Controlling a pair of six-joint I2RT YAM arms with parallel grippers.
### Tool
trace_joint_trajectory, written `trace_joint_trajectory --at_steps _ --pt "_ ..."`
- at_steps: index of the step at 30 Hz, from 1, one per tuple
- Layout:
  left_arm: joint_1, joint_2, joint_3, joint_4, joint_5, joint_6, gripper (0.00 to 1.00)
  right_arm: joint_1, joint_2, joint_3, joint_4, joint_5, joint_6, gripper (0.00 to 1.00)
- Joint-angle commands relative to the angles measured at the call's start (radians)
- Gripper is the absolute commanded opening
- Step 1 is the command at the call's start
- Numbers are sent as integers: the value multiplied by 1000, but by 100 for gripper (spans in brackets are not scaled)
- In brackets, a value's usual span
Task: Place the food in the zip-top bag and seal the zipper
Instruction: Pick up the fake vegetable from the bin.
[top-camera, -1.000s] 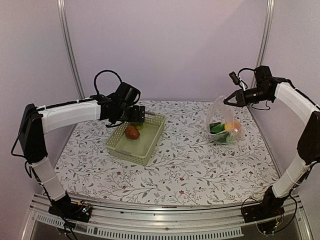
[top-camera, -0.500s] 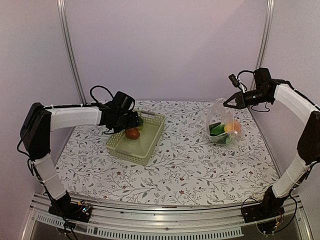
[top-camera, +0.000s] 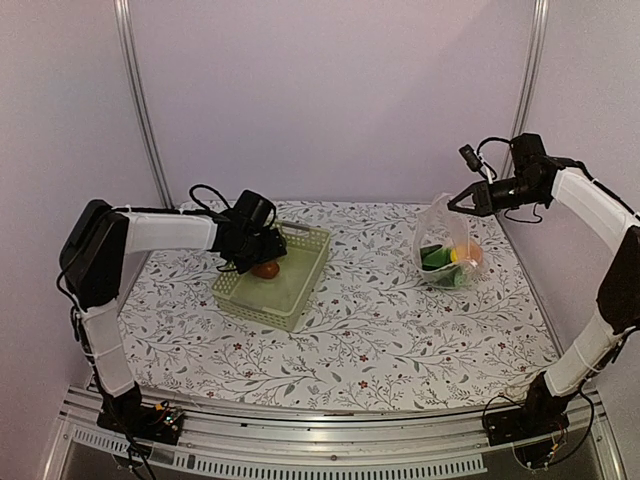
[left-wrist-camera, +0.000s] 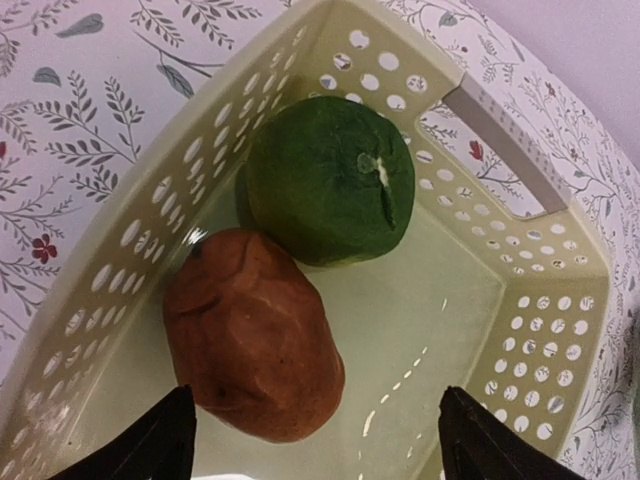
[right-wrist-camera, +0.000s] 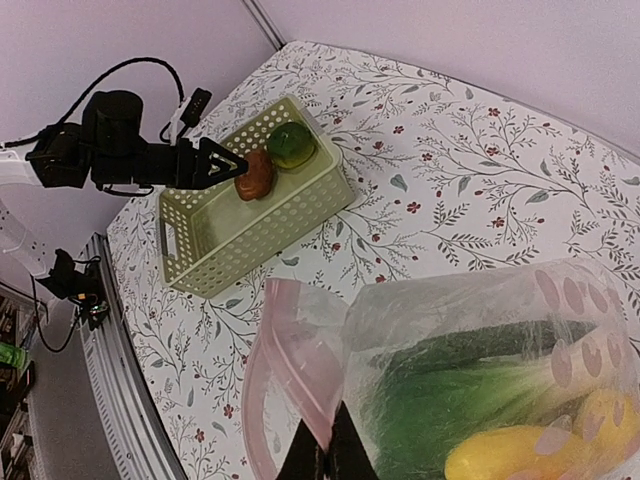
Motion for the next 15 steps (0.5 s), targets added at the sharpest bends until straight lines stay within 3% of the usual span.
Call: trace_joint_trajectory --at_steps 1,15 --pt "29 34 22 21 13 -40 84 4 -28 -21 11 -18 -7 0" --pt "53 141 100 19 34 -22 81 4 -35 -34 10 -9 -10 0"
